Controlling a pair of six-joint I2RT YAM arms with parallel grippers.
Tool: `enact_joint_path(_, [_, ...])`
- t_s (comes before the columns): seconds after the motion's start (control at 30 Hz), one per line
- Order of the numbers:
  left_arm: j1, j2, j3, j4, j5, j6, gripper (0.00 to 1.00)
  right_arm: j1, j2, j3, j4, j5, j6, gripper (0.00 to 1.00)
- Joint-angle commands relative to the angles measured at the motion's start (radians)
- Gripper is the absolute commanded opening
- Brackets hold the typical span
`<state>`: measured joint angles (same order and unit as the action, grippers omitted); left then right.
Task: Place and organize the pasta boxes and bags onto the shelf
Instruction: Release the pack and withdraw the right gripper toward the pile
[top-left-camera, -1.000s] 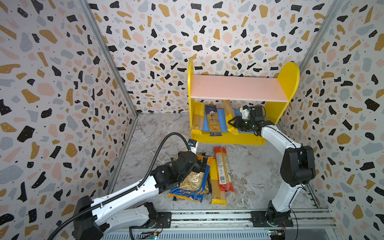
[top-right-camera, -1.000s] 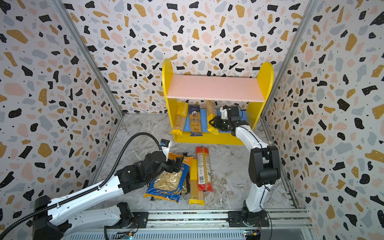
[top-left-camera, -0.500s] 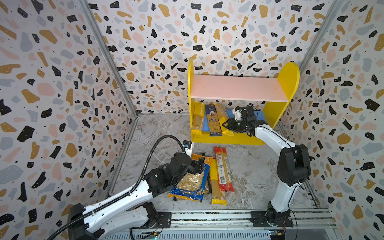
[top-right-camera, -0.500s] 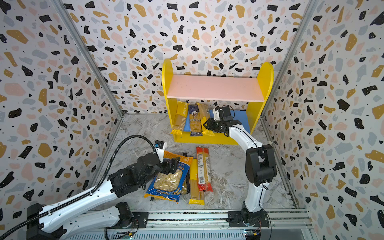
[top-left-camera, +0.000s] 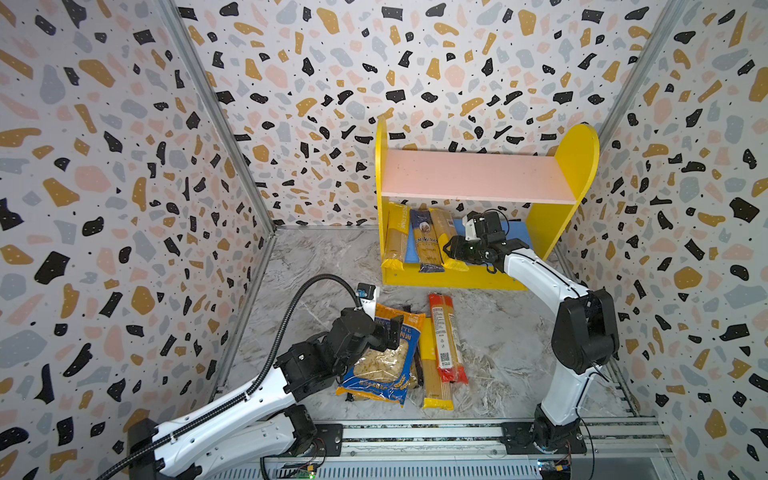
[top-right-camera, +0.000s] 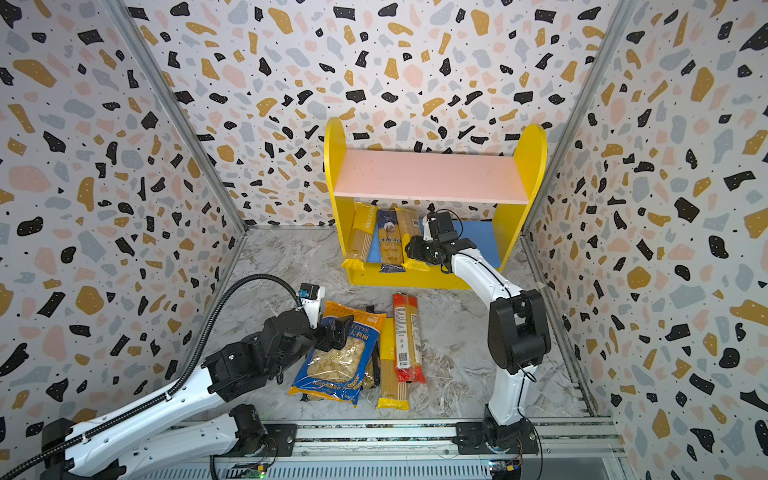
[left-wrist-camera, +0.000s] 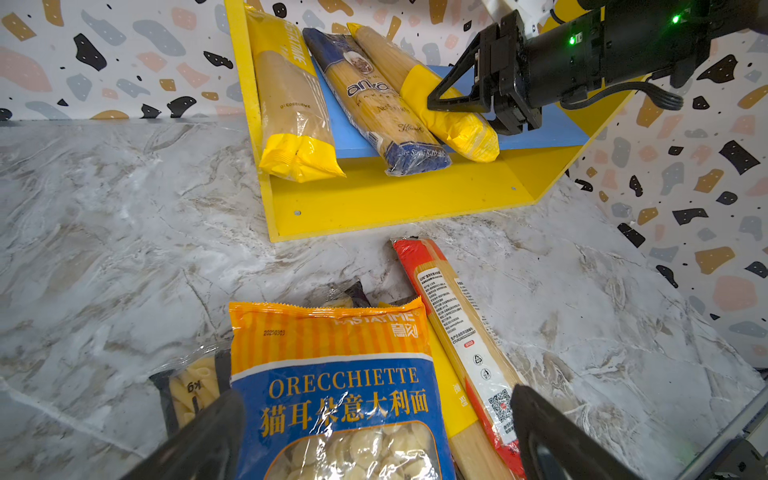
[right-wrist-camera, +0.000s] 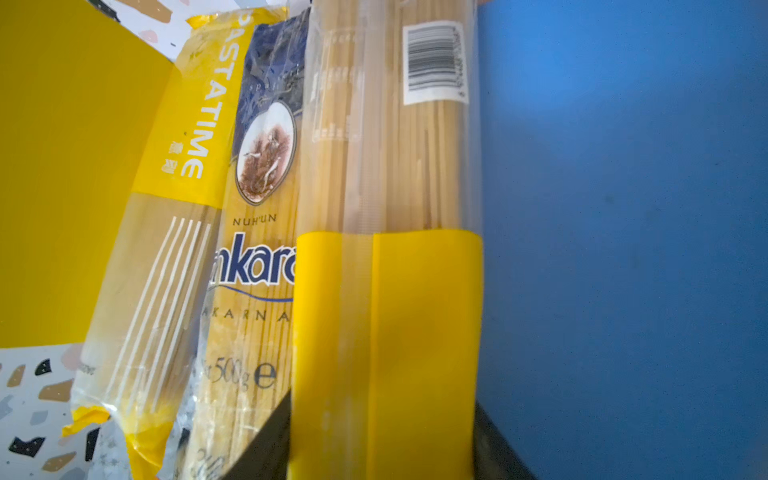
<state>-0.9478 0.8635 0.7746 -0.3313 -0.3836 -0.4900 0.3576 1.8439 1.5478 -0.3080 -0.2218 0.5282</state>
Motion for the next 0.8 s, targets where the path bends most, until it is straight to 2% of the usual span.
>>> enact_joint_path(0.0, [0.007,-0.014,-0.006,-0.004,-0.019,-0.005,1.0,0.01,-0.051,0.06,0.013,0.062,-0.028,0.65])
enact_joint_path(0.27, [0.007,-0.045,-0.01,-0.024,-0.025,-0.022,1.0,0.021,-0.154,-0.002,-0.024,0.127,-0.045,0.71])
enact_joint_path(0.6, [0.007,-0.113,-0.021,-0.074,-0.019,-0.069,0.99,0.041,-0.428,-0.264,-0.034,0.136,-0.039,0.75])
enact_joint_path(0.77, [0.007,-0.14,-0.051,-0.08,-0.005,-0.106,1.0,0.094,-0.585,-0.378,-0.09,0.17,-0.036,0.75])
